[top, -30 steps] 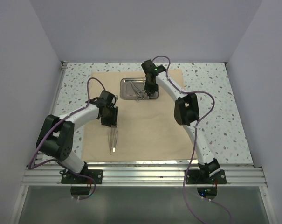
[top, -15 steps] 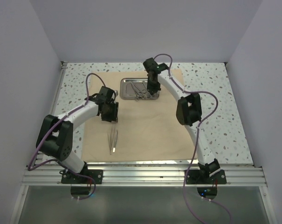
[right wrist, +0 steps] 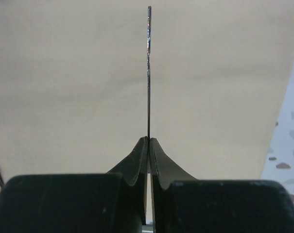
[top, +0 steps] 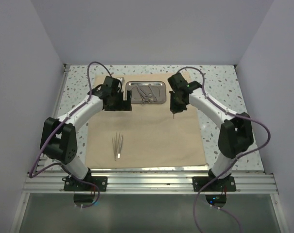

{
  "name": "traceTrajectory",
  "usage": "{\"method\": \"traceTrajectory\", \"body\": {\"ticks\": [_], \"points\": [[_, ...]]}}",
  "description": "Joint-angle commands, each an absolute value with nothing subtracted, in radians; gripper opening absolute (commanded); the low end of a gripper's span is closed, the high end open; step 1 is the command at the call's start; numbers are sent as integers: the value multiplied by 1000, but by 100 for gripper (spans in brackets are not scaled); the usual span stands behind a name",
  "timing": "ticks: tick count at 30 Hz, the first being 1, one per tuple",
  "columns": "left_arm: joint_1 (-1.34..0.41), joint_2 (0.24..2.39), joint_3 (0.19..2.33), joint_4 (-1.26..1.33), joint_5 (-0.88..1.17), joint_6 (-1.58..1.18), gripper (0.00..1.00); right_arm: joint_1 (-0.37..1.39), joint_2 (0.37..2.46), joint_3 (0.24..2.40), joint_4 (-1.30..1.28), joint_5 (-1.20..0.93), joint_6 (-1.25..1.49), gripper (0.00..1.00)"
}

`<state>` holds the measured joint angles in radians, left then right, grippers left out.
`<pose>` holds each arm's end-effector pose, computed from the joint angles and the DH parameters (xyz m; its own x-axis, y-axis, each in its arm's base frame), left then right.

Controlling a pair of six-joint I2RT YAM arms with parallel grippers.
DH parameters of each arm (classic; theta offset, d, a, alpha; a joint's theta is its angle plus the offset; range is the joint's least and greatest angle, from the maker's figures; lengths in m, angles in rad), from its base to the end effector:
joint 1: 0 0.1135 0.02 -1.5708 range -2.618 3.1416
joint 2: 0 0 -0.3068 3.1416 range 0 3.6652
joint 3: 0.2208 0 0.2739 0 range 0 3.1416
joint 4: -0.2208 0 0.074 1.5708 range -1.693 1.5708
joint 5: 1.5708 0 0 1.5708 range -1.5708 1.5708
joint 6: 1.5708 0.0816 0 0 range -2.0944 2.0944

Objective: Open and lay out the surgical kit
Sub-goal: Place the medical item in the surgical kit.

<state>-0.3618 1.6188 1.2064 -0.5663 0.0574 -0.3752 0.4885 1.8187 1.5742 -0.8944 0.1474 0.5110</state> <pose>0.3634 -0.1426 0.2388 -0.8625 -0.0647 -0.5018 0.0723 0.9659 -0.2488 0.3887 0.1930 0.2639 -0.9000 0.0695 -0.4304 0.0346 0.9955 0.0884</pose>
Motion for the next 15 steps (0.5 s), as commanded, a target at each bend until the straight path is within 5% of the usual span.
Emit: {"method": "traceTrajectory", "body": {"ticks": [1,10,11,13,14,15], "points": [[-359,1681,1319,-531,94,-400,100,512,1651,1297,-801,118,512,0],[-364,1943,1647,-603,91,-406,100,543,1471,862,-626,3,564,0],[-365,1962,1675,-609,86,-407,99,542,1474,858,-636,3,566,10],[-371,2018,1744,-618,74,-410,99,543,1473,856,-667,8,569,78],[-373,2035,1764,-618,68,-411,98,542,1467,859,-684,27,569,94],[-377,2054,1797,-618,61,-417,97,543,1454,874,-699,37,566,98]]}}
